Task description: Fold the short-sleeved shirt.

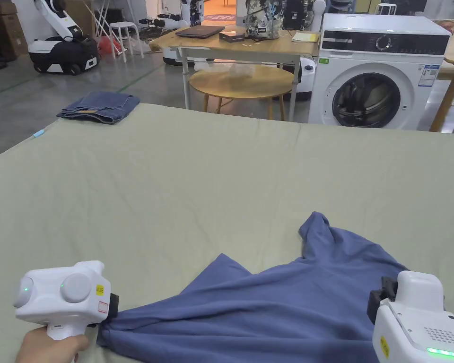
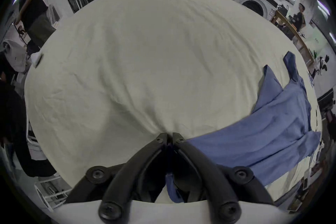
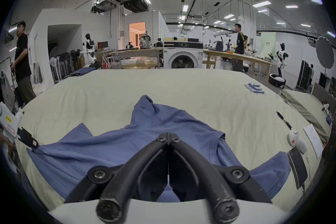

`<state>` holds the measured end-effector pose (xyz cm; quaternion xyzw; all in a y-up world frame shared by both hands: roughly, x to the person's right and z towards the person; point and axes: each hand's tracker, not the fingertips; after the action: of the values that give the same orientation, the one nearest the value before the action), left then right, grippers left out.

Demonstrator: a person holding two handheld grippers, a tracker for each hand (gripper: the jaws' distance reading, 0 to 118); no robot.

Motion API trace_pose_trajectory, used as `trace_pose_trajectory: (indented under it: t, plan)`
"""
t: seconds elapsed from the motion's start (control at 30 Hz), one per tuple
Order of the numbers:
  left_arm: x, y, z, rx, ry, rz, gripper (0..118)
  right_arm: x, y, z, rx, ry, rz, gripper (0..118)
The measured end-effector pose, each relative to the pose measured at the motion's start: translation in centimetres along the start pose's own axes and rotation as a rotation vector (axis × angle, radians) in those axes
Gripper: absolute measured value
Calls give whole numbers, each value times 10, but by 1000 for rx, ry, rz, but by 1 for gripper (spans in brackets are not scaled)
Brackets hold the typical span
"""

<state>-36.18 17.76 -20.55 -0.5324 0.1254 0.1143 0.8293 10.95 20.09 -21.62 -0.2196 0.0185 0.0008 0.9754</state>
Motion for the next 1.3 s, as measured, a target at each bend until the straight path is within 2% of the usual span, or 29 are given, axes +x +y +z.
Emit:
trace_pose_trajectory:
  t: [0.13,0.23,0.33,0.37,0.43,0.47,0.53,0.57,0.6,0.63,0.67,0.8,0.9,0.97,1.0,1.03,1.07,1.1,1.23,1.3]
  plan:
    - [-18,0,13,48,-95,84,0,17,13,-14,-11,9,-11,0]
    - [-22,0,26,85,-112,78,0,33,35,-36,-30,9,10,0]
    - [-20,1,35,137,-127,76,0,50,61,-73,-120,51,41,1]
    - [-19,2,37,133,-126,75,0,57,67,-89,-152,62,48,7]
    - [-16,3,39,152,-128,76,0,65,81,-123,-237,58,99,9]
    - [-16,3,41,160,-129,78,0,68,86,-138,-271,71,110,14]
    - [-16,5,40,165,-128,81,0,75,92,-171,-345,101,113,35]
    - [-15,6,39,165,-127,80,0,77,94,-186,-385,119,108,57]
    - [-14,6,38,163,-124,79,0,77,95,-200,-441,127,110,69]
    - [-14,7,36,161,-123,80,0,74,98,-201,-461,112,127,71]
    - [-15,7,35,160,-125,83,0,72,97,-212,-481,109,152,71]
    - [-13,7,29,147,-120,86,0,67,79,-261,-594,191,168,71]
    - [-11,6,27,138,-118,85,0,54,70,-268,-665,155,214,71]
    - [-11,5,26,133,-116,77,0,48,70,-266,-632,147,236,68]
    - [-10,4,25,131,-112,78,0,46,72,-266,-622,144,242,59]
    - [-11,3,24,130,-112,81,0,42,75,-261,-620,146,234,45]
    - [-11,2,24,129,-116,86,0,40,77,-259,-611,160,224,13]
    - [-11,2,23,130,-118,90,0,38,77,-258,-602,165,221,4]
    - [-9,1,24,134,-121,86,0,31,74,-254,-593,144,255,3]
    - [-8,2,27,143,-126,82,0,40,81,-252,-545,135,191,3]
